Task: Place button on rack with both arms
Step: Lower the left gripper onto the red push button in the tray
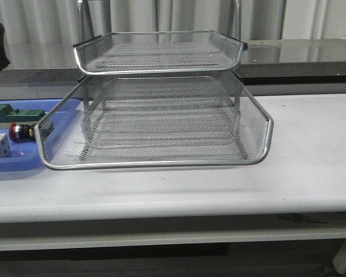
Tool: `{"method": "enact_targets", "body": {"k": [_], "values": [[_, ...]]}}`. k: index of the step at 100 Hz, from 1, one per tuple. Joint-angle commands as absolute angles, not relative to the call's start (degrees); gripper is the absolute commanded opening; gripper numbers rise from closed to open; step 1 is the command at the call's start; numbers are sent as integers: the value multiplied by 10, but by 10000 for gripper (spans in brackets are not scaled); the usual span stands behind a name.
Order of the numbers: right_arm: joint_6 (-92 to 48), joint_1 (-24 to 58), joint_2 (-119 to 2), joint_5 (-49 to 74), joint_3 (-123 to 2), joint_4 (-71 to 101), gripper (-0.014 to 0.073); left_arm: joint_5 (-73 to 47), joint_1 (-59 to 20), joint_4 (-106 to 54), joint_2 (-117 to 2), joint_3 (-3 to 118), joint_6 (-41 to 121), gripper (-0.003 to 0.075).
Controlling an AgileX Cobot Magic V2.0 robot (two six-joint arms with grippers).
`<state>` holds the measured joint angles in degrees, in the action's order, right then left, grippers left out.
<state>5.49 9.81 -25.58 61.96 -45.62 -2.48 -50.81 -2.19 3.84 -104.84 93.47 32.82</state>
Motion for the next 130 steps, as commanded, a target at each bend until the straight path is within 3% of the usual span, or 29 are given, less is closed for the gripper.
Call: {"method": "enact_targets", "body": {"k": [1, 48, 130], "values": [[51, 97, -259, 586, -473, -34, -71, -516, -23, 31, -1069, 1008, 360, 657], [51, 97, -259, 586, -473, -34, -71, -549, -23, 5, -1237, 1161, 408, 657], [51, 97, -259, 586, -473, -34, -71, -530, -23, -7, -1316, 1166, 434, 657]]}}
